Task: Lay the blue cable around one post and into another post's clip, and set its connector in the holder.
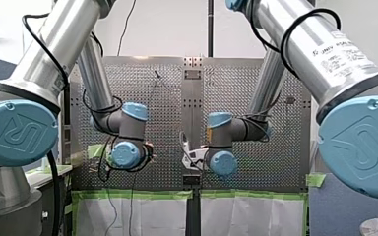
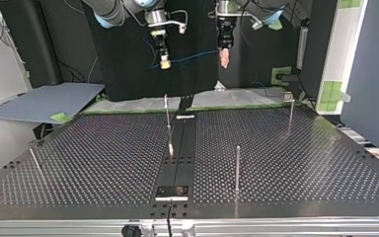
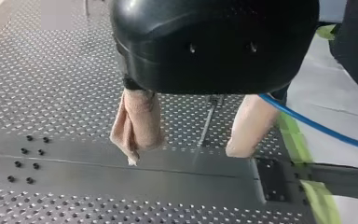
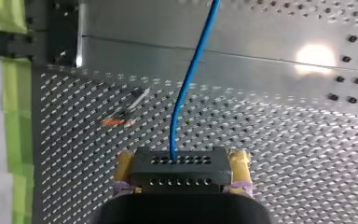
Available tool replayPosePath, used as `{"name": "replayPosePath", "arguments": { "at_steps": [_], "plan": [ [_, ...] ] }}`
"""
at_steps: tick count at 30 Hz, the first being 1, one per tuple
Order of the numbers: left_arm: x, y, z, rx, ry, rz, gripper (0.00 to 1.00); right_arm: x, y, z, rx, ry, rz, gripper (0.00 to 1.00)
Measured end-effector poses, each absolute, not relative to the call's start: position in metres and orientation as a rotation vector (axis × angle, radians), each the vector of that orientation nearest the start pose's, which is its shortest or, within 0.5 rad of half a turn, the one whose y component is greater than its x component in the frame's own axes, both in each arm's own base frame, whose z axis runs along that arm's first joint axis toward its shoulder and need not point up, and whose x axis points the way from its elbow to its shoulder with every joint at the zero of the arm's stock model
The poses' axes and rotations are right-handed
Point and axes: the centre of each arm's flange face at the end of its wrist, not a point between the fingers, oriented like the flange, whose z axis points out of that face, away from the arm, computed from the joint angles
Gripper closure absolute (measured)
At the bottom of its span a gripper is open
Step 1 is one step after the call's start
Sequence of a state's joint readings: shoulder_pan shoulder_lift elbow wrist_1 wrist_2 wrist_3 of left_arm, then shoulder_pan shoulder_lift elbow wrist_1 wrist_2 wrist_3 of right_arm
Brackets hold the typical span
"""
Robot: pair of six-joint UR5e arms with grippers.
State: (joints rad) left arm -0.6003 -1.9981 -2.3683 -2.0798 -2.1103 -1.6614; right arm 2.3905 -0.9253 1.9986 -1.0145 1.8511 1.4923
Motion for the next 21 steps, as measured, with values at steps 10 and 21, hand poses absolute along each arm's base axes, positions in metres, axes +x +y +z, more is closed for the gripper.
{"name": "replayPosePath", "arguments": {
  "at_steps": [10,21],
  "plan": [
    [0.278,-0.284,0.101,-0.021,1.684,-0.084,0.00,0.505,-0.272,0.118,1.569,-0.897,1.616,0.84],
    [0.293,-0.277,0.149,-0.107,1.649,-0.086,0.00,0.521,-0.262,0.198,1.487,-0.918,1.663,0.84]
  ]
}}
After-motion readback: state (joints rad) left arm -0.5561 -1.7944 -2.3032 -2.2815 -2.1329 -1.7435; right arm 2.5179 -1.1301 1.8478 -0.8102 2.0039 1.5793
